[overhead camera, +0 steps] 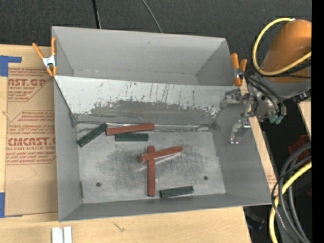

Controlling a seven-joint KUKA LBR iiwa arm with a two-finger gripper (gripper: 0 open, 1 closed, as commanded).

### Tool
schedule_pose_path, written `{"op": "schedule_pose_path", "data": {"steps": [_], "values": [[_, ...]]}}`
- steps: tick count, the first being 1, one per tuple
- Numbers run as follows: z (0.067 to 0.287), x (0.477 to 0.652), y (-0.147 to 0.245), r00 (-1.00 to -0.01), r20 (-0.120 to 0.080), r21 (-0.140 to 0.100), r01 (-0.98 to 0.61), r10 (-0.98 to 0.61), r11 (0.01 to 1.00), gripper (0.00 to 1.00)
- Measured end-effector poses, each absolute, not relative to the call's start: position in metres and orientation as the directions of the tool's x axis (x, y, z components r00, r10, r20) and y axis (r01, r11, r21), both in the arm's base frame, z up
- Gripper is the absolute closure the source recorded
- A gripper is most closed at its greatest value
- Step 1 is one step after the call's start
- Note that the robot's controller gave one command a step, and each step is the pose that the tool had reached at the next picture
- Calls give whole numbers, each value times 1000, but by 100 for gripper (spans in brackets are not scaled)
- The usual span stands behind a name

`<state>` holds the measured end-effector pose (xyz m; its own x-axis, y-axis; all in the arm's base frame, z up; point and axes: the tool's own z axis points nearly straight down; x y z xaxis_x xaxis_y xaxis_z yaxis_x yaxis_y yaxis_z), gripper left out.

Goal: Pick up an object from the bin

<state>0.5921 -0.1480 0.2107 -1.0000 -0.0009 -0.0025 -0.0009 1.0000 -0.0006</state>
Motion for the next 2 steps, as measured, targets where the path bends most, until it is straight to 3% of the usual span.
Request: {"op": "schedule_pose_path", "data": {"steps": [1,2], "values": [[157,565,-59,-1000,4,3,21,21,1000,0],[155,589,-31,-983,-3,0,-181,-181,983,0]]}}
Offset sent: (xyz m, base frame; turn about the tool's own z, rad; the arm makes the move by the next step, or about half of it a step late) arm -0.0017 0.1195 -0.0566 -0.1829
